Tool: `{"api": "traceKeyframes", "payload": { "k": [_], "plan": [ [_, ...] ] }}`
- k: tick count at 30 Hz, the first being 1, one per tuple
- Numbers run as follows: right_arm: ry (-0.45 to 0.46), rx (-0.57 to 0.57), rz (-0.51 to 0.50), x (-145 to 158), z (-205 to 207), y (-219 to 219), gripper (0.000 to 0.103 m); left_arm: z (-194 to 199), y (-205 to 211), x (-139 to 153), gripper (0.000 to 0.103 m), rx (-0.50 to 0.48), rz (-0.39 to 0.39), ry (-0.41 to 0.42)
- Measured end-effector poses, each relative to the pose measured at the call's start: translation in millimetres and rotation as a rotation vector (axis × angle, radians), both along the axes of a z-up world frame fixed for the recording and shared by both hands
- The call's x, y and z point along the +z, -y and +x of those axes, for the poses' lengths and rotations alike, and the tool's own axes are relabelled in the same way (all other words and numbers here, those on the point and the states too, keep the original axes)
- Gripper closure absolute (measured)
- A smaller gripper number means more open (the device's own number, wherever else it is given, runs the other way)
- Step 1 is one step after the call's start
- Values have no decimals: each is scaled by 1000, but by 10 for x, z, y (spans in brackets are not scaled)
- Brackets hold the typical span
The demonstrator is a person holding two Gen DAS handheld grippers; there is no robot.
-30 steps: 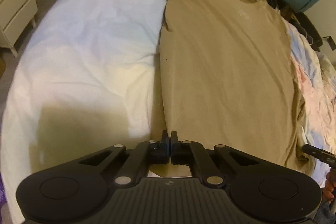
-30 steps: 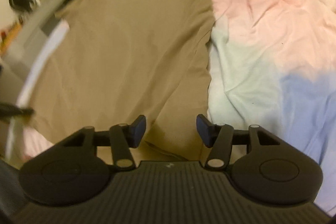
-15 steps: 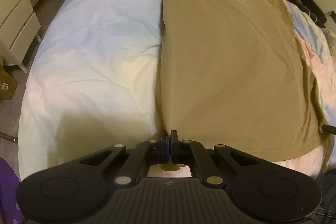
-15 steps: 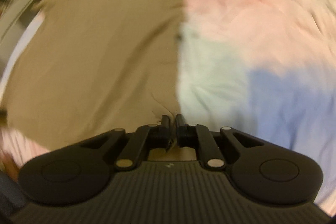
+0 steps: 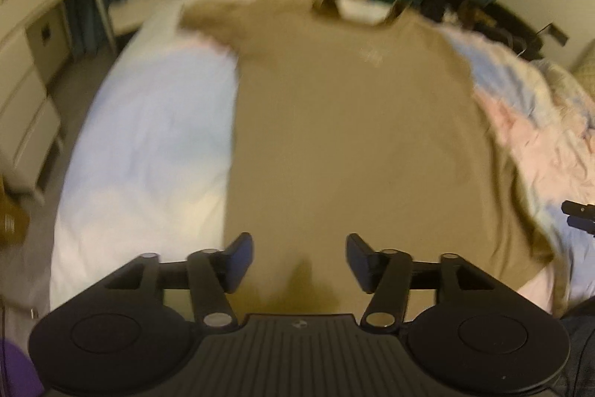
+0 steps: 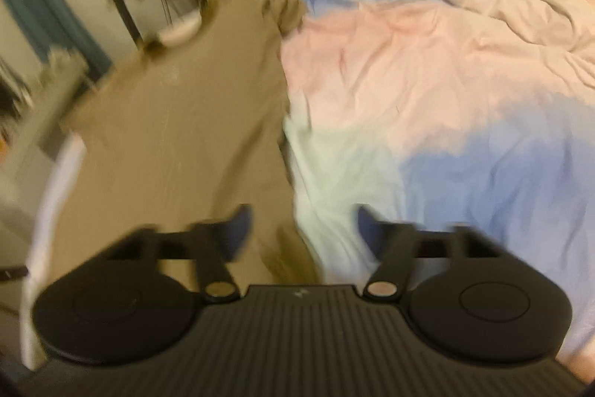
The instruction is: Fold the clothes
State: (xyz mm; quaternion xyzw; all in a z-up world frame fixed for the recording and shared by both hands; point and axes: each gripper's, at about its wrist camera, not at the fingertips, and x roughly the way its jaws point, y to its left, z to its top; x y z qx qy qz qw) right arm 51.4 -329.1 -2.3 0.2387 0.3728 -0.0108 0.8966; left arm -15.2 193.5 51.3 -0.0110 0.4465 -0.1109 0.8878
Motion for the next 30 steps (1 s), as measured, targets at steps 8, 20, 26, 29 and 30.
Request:
{"api": "traceKeyframes", "payload": {
  "k": [8,20,26,29,30],
  "plan": [
    [231,-22,67,276,187,143,26,17,834,436,15,-25,-60,241],
    [338,-170,565,-314,1655,884,27,234,1878,-82,3,-34,-159,250],
    [280,-173,687,-936,2481,1075,31,559,1874,-506,3,12,-130,218],
    [252,-159,689,-1128,2886,1037,32,799,1811,-699,3,45,-151,174],
    [257,-151,672,-1157,3010,1029,35,882,1786,-764,3,56,-160,158]
  ]
}}
